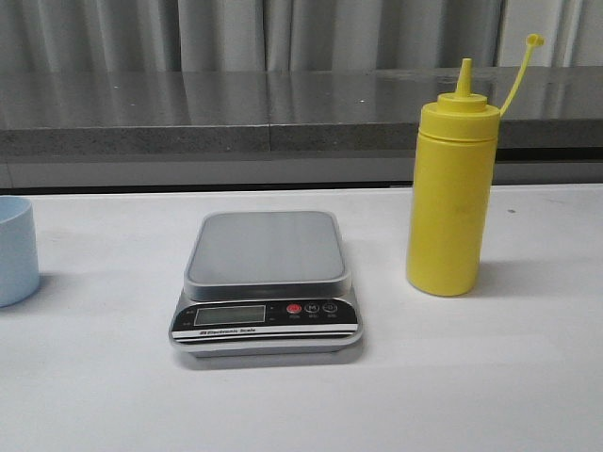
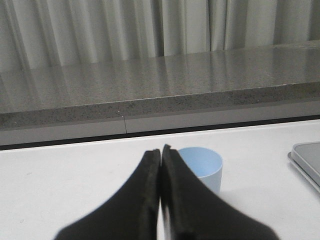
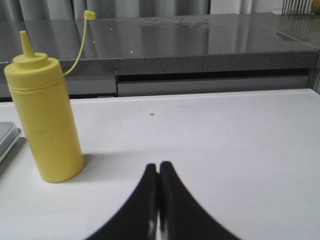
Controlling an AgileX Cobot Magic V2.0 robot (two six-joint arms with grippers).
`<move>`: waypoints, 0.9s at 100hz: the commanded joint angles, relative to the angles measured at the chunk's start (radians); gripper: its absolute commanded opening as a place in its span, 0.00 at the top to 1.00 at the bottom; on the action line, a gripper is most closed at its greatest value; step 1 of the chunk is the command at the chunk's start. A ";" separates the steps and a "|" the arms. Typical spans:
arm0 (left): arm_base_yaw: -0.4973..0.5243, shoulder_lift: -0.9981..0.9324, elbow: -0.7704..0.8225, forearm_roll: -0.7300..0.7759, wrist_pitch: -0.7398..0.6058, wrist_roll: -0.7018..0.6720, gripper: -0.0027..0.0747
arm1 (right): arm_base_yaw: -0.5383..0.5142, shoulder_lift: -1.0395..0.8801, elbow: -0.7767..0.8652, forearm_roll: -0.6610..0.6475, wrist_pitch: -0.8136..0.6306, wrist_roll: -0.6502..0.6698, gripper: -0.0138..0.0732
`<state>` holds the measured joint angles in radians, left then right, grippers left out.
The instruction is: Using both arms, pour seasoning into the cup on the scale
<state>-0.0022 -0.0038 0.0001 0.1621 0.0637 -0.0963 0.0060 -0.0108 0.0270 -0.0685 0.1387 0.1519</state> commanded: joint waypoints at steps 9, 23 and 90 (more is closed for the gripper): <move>0.002 -0.029 0.042 -0.001 -0.082 -0.004 0.99 | -0.007 -0.019 -0.021 -0.006 -0.080 -0.011 0.92; 0.002 -0.029 0.042 -0.001 -0.082 -0.004 0.99 | -0.007 -0.019 -0.021 -0.006 -0.080 -0.011 0.92; -0.007 0.265 -0.354 -0.052 0.211 -0.006 0.99 | -0.007 -0.019 -0.021 -0.006 -0.080 -0.011 0.92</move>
<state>-0.0040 0.1524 -0.2393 0.1181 0.2846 -0.0963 0.0060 -0.0108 0.0270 -0.0685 0.1387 0.1519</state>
